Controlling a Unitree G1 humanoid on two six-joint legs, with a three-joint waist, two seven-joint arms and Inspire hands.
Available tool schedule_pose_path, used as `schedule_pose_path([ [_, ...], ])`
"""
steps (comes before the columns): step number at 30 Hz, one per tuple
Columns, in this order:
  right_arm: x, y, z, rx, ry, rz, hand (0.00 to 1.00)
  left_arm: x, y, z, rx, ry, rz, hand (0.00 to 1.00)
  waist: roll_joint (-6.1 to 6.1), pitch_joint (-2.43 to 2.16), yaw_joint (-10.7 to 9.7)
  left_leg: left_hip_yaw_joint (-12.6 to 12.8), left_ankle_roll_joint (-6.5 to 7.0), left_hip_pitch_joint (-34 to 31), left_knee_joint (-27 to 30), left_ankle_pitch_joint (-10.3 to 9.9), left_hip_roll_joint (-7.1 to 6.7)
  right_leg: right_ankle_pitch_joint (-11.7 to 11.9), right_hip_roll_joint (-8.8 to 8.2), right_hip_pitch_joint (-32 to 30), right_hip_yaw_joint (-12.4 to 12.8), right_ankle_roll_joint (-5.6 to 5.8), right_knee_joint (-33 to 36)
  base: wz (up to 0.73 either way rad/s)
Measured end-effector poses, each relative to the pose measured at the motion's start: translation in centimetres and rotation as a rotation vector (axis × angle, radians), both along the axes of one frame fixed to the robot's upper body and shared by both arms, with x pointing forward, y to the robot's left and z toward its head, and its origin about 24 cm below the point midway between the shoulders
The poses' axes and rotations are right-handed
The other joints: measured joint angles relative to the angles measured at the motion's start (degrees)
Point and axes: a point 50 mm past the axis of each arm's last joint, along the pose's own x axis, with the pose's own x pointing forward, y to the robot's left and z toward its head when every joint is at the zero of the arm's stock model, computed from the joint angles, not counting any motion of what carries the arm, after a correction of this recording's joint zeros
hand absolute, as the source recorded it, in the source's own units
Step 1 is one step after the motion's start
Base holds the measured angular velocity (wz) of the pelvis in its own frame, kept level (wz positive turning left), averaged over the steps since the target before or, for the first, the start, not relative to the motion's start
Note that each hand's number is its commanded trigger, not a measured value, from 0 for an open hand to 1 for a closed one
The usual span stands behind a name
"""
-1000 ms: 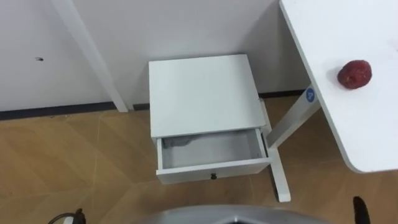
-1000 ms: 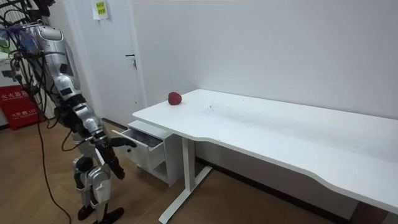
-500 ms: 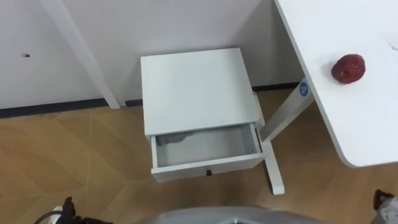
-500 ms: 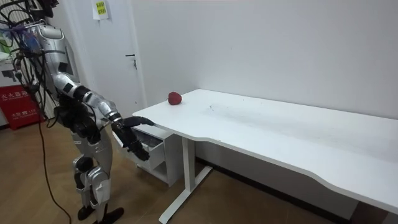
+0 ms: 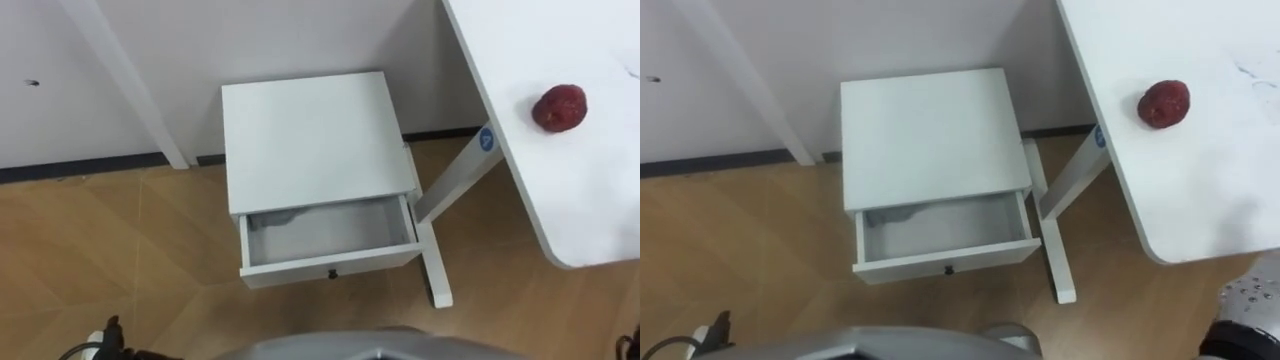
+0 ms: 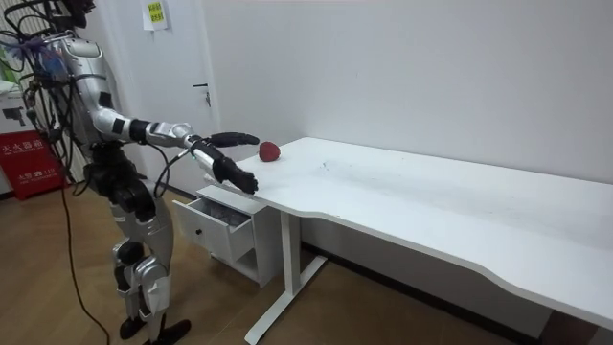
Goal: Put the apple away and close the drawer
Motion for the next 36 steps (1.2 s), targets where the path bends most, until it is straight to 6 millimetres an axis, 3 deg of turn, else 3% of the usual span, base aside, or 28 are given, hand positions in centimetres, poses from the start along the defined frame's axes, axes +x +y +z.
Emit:
schedule_pose_path([
  [5, 1.7, 0.8, 0.7, -0.148, 0.136, 0.129, 0.00, 0.4, 0.0, 0.1, 0.002, -0.013, -0.005, 0.00, -0.05, 0.00, 1.2, 0.1, -0.01, 0.0, 0.1, 0.0, 0.00, 0.0, -0.06, -0.4, 0.0, 0.00, 0.0, -0.01],
  [12, 3.9, 2.0, 0.5, -0.334, 0.342, 0.403, 0.00, 0.4, -0.3, 0.0, -0.006, -0.004, -0.029, 0.00, -0.57, 0.40, 2.2, -0.3, -0.05, -0.1, 0.3, 0.0, 0.10, 0.0, -0.04, 0.2, -0.4, -0.04, -0.1, 0.03],
  [23, 4.5, 2.2, 0.0, -0.421, 0.496, 0.543, 0.00, 0.0, -0.1, 0.0, -0.033, 0.015, -0.031, 0.00, -1.35, 0.36, 3.5, -0.5, -0.05, -0.3, 0.1, 0.0, 0.04, 0.0, -0.03, -0.5, -0.6, -0.04, -0.2, 0.00],
  [27, 5.1, 2.3, -0.6, -0.469, 0.590, 0.650, 0.00, 0.1, 0.8, 0.3, -0.008, 0.023, -0.061, 0.00, -2.15, 0.50, 4.4, -0.5, -0.10, -0.1, 0.1, 0.1, 0.07, 0.1, -0.06, -0.2, -0.7, -0.09, -0.6, 0.00],
  [36, 6.0, 2.7, -0.4, -0.519, 0.624, 0.758, 0.00, -0.1, 0.9, 0.4, -0.003, 0.030, -0.066, 0.00, -2.13, 0.53, 5.3, -0.8, -0.13, 0.0, 0.3, 0.1, 0.08, 0.2, -0.17, 0.5, -1.5, -0.12, -1.1, 0.02],
])
